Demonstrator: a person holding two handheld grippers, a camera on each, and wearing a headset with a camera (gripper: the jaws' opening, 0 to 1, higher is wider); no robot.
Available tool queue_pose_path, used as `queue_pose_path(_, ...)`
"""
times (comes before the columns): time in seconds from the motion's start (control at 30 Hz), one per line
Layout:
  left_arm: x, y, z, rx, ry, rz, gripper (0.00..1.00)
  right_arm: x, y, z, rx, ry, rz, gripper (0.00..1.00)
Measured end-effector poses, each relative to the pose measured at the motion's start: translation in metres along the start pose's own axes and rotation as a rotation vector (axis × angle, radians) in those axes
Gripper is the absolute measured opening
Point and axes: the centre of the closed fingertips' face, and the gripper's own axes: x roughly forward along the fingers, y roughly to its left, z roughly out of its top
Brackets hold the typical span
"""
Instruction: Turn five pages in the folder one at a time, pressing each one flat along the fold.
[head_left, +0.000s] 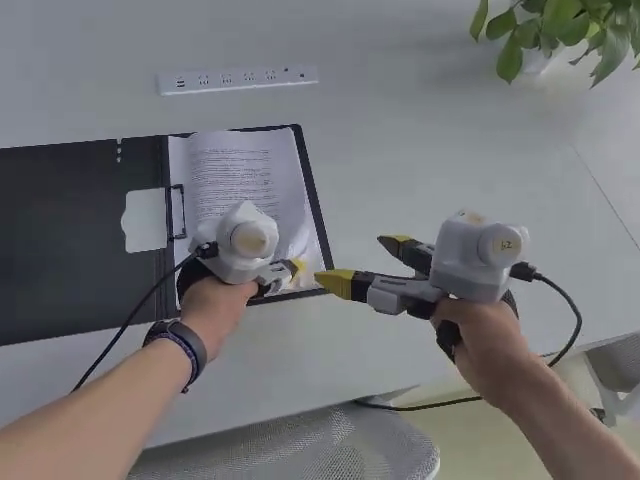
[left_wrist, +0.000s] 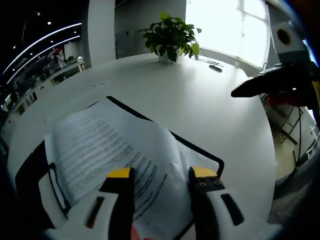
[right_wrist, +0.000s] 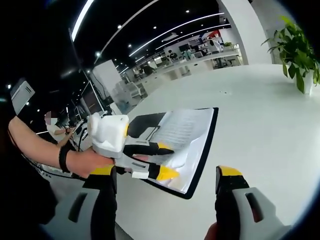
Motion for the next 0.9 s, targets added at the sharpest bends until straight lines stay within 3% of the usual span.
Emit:
queue_pose_path(0.2,0.0,0.0,0.0,0.0,-0.003,0.0,0.44,0.027,-0.002,0.003,0.008,0.018,0.041,0.78)
queue_pose_path(0.63,0.0,0.0,0.001,-0.002,-0.005,0.0,0.44,0.066,-0.02,0.019,0.164,-0.026,0.097,0.67)
queue_pose_path(0.9,-0.001,0.0,0.001,-0.003,-0.005,0.0,0.44,0.093,-0.025,0.007,0.222,0.023,0.115,0.56)
